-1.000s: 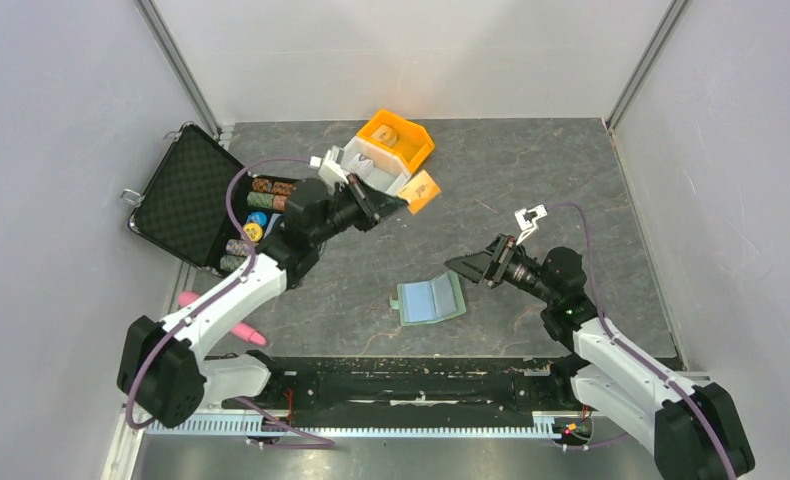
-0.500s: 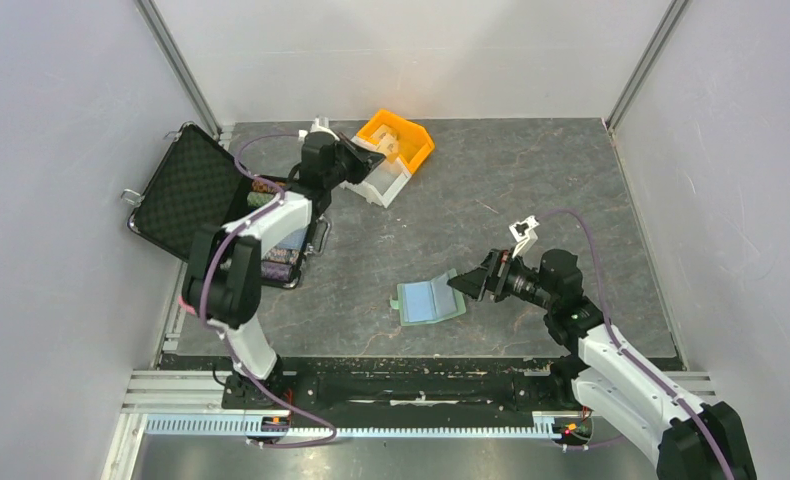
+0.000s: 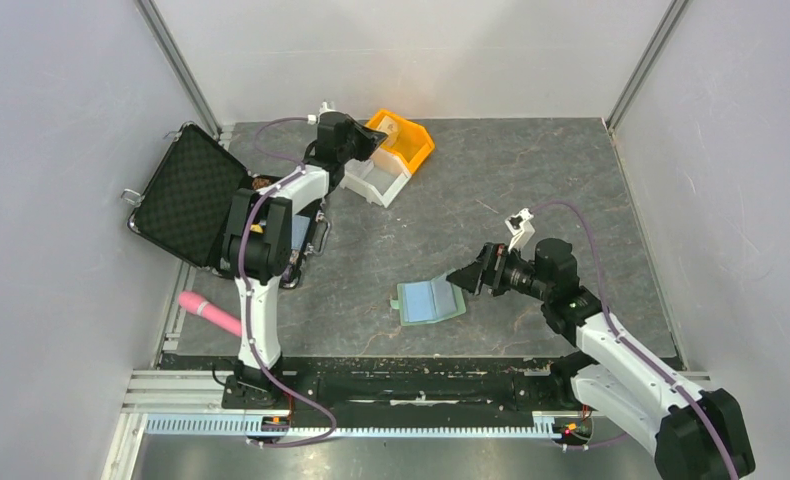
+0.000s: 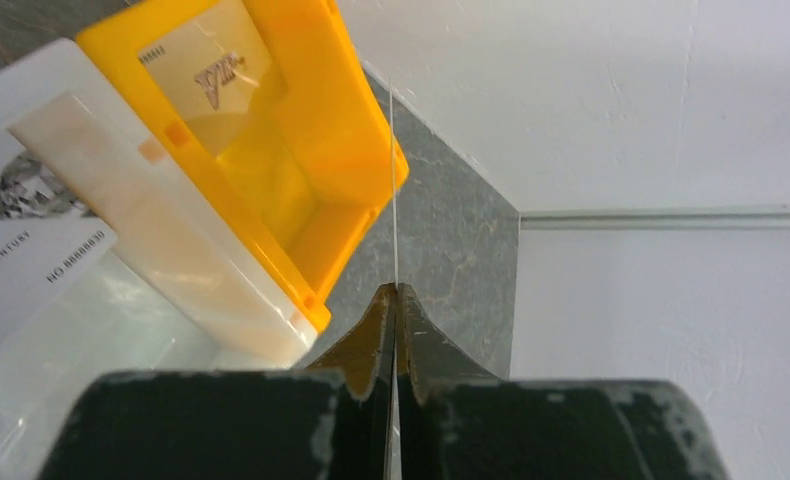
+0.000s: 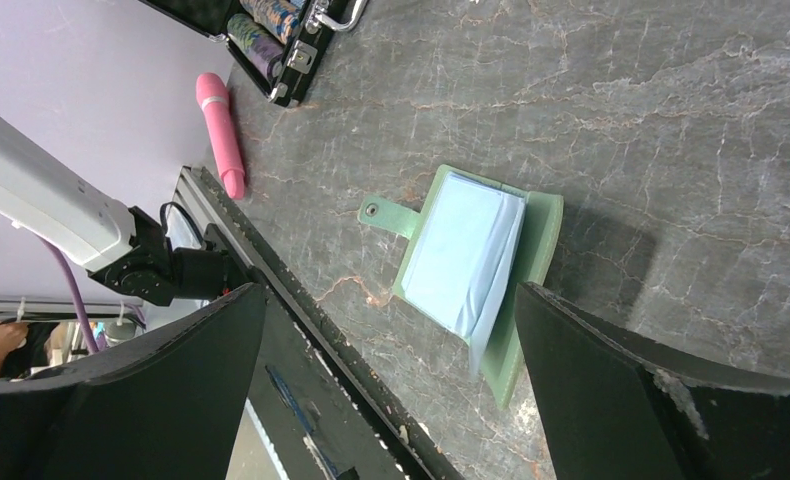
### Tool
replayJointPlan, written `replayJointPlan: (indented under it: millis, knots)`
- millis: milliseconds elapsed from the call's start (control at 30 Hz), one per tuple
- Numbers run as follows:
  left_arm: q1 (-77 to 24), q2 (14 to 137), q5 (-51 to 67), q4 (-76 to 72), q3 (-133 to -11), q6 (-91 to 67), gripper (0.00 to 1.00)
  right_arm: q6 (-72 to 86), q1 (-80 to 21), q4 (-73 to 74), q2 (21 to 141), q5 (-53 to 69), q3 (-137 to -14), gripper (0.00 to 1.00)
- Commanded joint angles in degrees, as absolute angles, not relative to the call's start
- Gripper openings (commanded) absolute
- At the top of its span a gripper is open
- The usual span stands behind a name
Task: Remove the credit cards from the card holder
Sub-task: Place the credit card in the storage box.
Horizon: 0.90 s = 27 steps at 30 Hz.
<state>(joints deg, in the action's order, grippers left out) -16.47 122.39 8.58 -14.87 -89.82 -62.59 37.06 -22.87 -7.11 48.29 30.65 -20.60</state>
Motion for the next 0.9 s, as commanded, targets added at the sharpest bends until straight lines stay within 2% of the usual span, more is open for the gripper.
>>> replayJointPlan:
  millis: [0,400,867]
  knots:
    - [-16.1,125.2,4.4,-15.8,-94.6,-64.1,0.02,34.0,-22.7,-5.7,49.4,29.7,-24.7,0.98]
    - [-15.9,135.0,3.6,-12.6,-104.5,-67.9,0.02,33.4,-22.6,-5.4,50.9,28.0,-24.9,0.98]
    - [-15.7,138.1,0.4,-8.8,-109.6,-66.0,0.02,32.0,-21.9,-5.3,54.9,28.6,-26.9,0.98]
